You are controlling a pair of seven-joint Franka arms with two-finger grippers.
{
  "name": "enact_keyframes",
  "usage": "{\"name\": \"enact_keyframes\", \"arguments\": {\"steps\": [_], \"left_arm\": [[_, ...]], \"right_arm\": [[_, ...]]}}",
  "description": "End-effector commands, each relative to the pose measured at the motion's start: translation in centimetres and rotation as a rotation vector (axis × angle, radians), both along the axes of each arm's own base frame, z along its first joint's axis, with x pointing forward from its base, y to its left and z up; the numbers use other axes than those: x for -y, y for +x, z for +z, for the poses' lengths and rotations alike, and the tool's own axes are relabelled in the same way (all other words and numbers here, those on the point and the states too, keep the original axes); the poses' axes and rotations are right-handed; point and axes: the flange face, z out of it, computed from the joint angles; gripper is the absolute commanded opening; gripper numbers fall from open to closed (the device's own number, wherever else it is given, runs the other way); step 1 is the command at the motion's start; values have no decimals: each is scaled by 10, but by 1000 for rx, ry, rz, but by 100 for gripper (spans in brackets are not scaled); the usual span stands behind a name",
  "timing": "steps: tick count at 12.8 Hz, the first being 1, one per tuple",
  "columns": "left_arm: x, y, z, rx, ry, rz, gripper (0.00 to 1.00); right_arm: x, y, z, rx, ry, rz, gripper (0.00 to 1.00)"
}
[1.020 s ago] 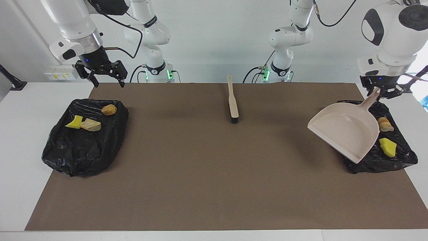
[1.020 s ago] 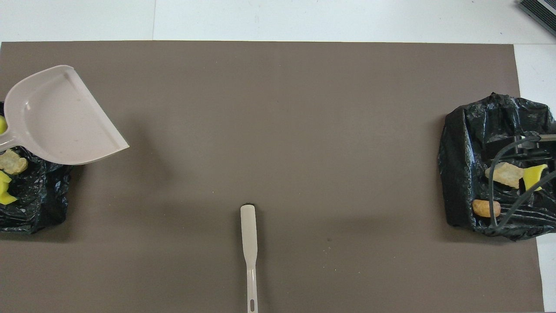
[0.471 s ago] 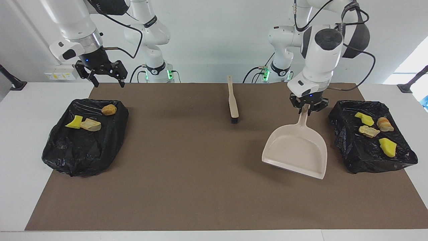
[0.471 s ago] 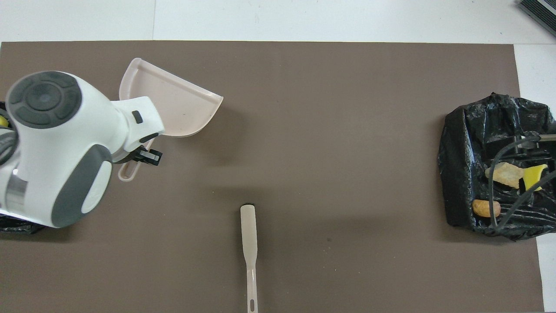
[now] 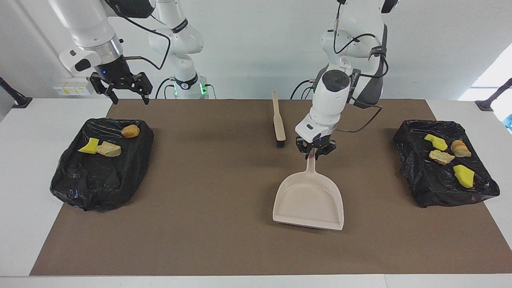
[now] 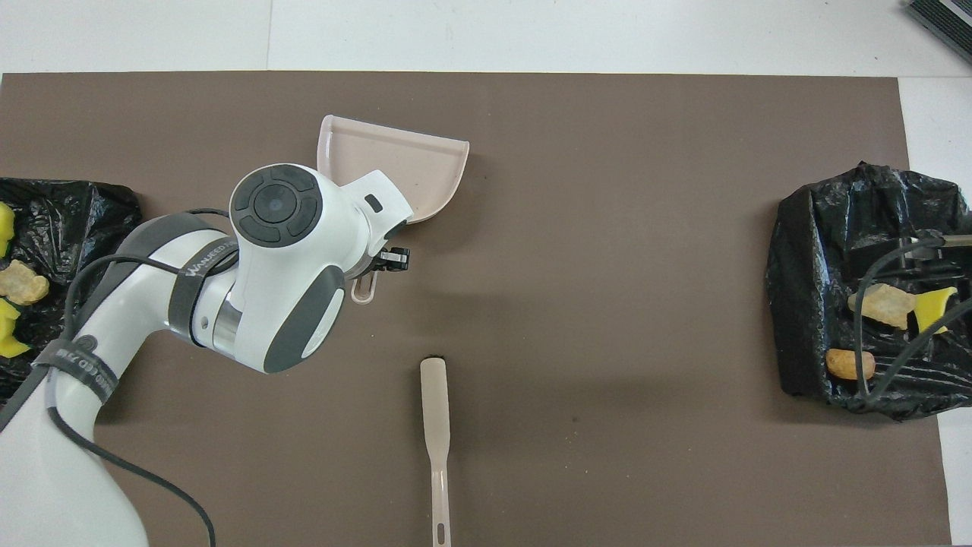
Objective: Sweep and dump trash in bin
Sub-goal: 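Carry the dustpan back to the table center with the left gripper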
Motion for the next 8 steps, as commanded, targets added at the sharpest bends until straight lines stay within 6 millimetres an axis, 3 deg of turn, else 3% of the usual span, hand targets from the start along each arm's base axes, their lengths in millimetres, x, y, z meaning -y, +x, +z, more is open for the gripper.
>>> {"name": "enact_keyframes", "arguments": {"steps": [1,8], "left_arm": [[15,4,-5,35,-42,14,0],[43,-2,-22,45,-102,21,0]], "right_arm": [[-1,-6,0,-3,18,-15,100],[-1,-6,0,-3,18,-17,100]]}}
